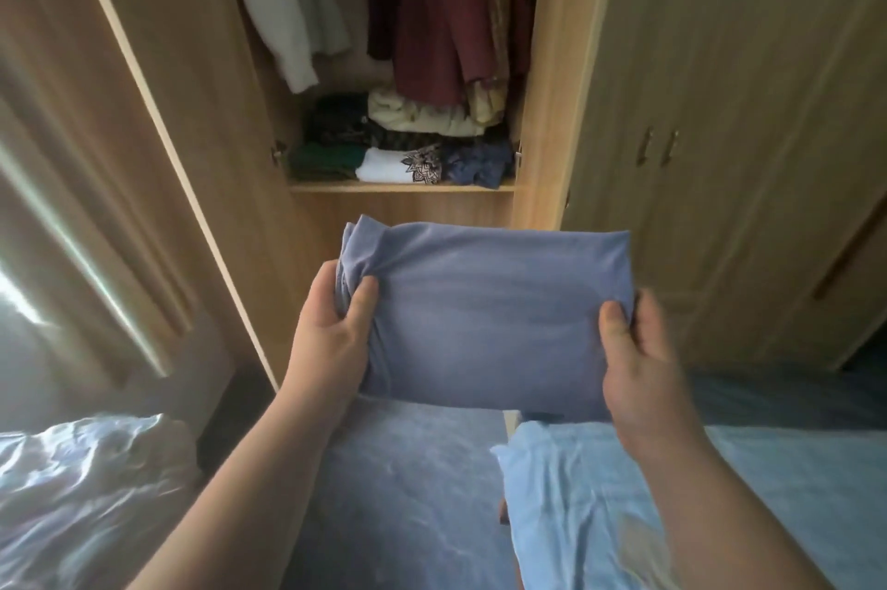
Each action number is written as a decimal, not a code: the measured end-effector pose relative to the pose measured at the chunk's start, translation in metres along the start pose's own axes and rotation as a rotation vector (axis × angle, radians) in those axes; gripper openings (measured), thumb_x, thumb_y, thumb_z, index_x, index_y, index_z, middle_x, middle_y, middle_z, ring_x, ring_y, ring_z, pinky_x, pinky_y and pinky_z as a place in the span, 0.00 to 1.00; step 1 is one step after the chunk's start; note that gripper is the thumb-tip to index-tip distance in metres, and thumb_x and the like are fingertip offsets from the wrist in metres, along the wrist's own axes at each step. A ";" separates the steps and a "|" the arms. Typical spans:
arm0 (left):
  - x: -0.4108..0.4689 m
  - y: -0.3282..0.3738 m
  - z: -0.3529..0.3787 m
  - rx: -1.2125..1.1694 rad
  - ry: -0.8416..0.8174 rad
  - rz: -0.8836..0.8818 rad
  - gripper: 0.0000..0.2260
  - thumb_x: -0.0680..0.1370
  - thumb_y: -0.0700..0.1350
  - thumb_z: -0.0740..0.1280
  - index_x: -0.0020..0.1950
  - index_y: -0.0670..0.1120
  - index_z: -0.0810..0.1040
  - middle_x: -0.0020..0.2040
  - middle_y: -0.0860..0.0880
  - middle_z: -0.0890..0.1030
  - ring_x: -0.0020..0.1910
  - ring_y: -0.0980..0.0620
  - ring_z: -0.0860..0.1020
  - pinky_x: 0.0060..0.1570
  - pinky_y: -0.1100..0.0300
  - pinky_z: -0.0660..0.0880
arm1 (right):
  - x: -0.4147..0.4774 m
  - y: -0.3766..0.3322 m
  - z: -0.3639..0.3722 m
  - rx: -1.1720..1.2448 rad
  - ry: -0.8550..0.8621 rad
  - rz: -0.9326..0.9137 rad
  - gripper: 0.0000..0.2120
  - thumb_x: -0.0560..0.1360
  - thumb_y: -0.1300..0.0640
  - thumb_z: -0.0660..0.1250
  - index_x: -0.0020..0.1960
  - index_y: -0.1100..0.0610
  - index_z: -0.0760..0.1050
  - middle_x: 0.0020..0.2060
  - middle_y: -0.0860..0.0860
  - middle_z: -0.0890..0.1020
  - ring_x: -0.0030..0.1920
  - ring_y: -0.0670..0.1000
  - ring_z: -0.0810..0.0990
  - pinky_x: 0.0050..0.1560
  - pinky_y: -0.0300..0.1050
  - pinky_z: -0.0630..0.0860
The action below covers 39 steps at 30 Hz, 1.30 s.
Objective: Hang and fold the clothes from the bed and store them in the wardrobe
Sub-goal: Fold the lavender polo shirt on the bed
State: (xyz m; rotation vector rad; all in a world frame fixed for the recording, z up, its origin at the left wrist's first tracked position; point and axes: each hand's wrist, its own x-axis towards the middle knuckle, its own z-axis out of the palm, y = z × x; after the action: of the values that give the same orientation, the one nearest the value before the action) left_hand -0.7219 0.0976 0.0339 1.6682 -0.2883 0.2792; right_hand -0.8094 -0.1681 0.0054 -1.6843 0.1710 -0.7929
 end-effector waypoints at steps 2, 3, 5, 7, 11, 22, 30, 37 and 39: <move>0.025 0.000 0.016 0.057 0.042 0.026 0.05 0.80 0.54 0.63 0.44 0.58 0.73 0.39 0.60 0.79 0.38 0.62 0.76 0.40 0.59 0.71 | 0.033 0.011 0.004 -0.024 -0.001 -0.023 0.12 0.77 0.36 0.58 0.51 0.41 0.73 0.44 0.37 0.81 0.42 0.34 0.78 0.39 0.29 0.72; 0.038 -0.001 0.021 0.063 0.061 0.028 0.06 0.81 0.53 0.63 0.45 0.58 0.73 0.40 0.59 0.79 0.39 0.61 0.77 0.41 0.58 0.72 | 0.050 0.018 0.009 -0.026 -0.004 -0.030 0.12 0.78 0.36 0.58 0.51 0.42 0.73 0.44 0.38 0.80 0.42 0.35 0.78 0.40 0.34 0.73; 0.064 -0.007 0.029 0.030 0.087 0.003 0.05 0.80 0.55 0.63 0.47 0.56 0.75 0.44 0.54 0.81 0.44 0.56 0.79 0.45 0.53 0.76 | 0.081 0.032 0.024 -0.009 -0.024 -0.024 0.14 0.77 0.35 0.58 0.52 0.43 0.73 0.44 0.40 0.80 0.43 0.38 0.78 0.41 0.42 0.72; 0.087 -0.016 0.031 -0.052 0.102 -0.042 0.06 0.78 0.57 0.65 0.48 0.56 0.77 0.46 0.52 0.83 0.46 0.54 0.81 0.47 0.53 0.78 | 0.109 0.045 0.045 0.036 -0.052 0.002 0.17 0.76 0.32 0.58 0.52 0.43 0.73 0.45 0.41 0.81 0.45 0.40 0.79 0.43 0.46 0.72; 0.136 -0.043 0.022 -0.270 0.119 -0.169 0.06 0.79 0.52 0.68 0.54 0.52 0.80 0.52 0.48 0.85 0.50 0.51 0.83 0.41 0.61 0.80 | 0.154 0.072 0.093 0.082 -0.121 0.056 0.25 0.73 0.28 0.60 0.56 0.46 0.75 0.48 0.43 0.82 0.48 0.46 0.81 0.48 0.51 0.76; 0.350 -0.160 -0.034 -0.266 0.099 -0.208 0.03 0.80 0.50 0.68 0.50 0.54 0.82 0.47 0.52 0.86 0.45 0.56 0.84 0.37 0.65 0.77 | 0.295 0.113 0.272 -0.040 -0.145 0.102 0.05 0.82 0.51 0.61 0.50 0.48 0.75 0.44 0.41 0.82 0.46 0.40 0.80 0.43 0.33 0.73; 0.506 -0.222 -0.052 -0.229 -0.043 -0.337 0.16 0.75 0.63 0.69 0.60 0.60 0.77 0.54 0.61 0.83 0.53 0.58 0.83 0.51 0.52 0.80 | 0.390 0.147 0.374 -0.035 -0.040 0.126 0.06 0.79 0.47 0.63 0.45 0.45 0.77 0.39 0.40 0.82 0.39 0.37 0.79 0.37 0.30 0.73; 0.620 -0.277 -0.014 -0.192 -0.130 -0.386 0.23 0.68 0.71 0.70 0.60 0.65 0.75 0.55 0.63 0.82 0.54 0.57 0.83 0.55 0.48 0.80 | 0.478 0.210 0.418 0.012 -0.005 0.252 0.12 0.83 0.53 0.61 0.60 0.40 0.78 0.51 0.37 0.84 0.50 0.37 0.82 0.42 0.30 0.76; 0.657 -0.298 0.006 -0.169 -0.130 -0.377 0.23 0.71 0.69 0.69 0.62 0.61 0.75 0.56 0.60 0.83 0.54 0.55 0.83 0.57 0.47 0.79 | 0.511 0.232 0.428 0.003 -0.011 0.277 0.12 0.83 0.52 0.60 0.62 0.39 0.76 0.50 0.33 0.83 0.49 0.35 0.81 0.40 0.28 0.75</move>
State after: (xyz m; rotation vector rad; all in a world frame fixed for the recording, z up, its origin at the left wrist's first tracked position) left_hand -0.0027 0.1076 -0.0159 1.5395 -0.0865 -0.1340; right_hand -0.1052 -0.1485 -0.0243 -1.6190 0.3860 -0.5758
